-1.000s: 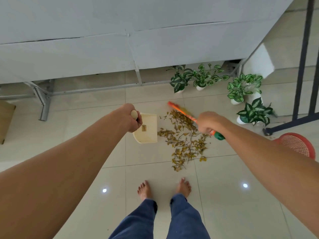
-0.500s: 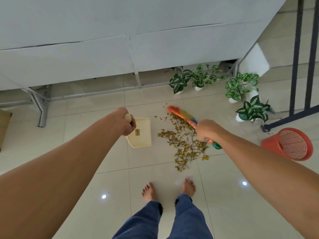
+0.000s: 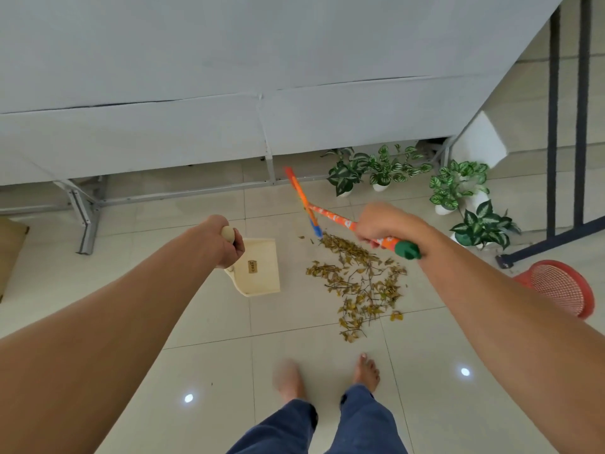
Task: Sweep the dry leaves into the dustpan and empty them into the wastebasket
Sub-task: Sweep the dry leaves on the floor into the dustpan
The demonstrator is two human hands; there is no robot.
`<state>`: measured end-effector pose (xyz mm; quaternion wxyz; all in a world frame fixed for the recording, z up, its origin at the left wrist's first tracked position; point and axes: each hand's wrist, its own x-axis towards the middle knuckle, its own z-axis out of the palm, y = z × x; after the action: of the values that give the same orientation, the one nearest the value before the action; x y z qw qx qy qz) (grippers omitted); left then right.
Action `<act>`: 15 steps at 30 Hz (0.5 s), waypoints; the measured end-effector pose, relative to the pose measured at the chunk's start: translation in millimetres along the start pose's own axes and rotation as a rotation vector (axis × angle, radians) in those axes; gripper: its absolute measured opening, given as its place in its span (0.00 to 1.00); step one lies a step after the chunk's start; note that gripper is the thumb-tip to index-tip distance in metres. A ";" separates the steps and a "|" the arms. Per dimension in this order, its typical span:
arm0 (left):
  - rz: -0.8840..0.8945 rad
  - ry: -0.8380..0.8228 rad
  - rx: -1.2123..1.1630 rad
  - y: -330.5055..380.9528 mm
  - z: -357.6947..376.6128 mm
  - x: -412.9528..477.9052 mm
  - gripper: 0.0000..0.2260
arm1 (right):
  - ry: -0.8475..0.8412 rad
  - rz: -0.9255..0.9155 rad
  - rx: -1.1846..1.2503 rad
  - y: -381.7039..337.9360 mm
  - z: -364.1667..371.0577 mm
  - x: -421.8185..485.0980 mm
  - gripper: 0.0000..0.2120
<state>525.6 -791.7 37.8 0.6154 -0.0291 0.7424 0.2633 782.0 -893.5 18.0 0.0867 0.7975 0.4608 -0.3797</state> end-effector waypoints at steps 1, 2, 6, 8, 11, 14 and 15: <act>-0.084 -0.083 -0.286 -1.1 -8.1 2.4 0.09 | -0.016 0.006 0.163 -3.6 -0.5 10.0 0.05; -0.097 -0.155 -0.337 -1.9 -12.0 -0.3 0.06 | -0.015 0.023 0.315 -7.2 2.5 21.5 0.05; -0.022 -0.026 -0.081 -3.0 -24.9 0.3 0.03 | -0.180 0.183 0.882 -10.5 44.4 53.1 0.11; -0.012 -0.038 -0.054 -5.3 -29.5 -2.4 0.03 | -0.235 0.244 1.087 -6.2 68.0 59.6 0.13; 0.012 -0.022 -0.056 -4.6 -33.7 5.8 0.07 | -0.237 0.318 1.205 1.5 91.3 45.9 0.11; 0.004 -0.019 -0.038 -3.5 -37.4 12.1 0.09 | -0.200 0.349 1.179 10.5 98.4 22.5 0.08; 0.003 -0.014 -0.041 -3.5 -36.7 16.0 0.08 | -0.201 0.354 1.186 12.5 97.1 13.6 0.06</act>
<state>490.1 -805.9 25.5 0.6194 -0.0386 0.7325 0.2797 744.9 -938.9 -61.6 -0.2661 0.7345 0.0221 -0.6239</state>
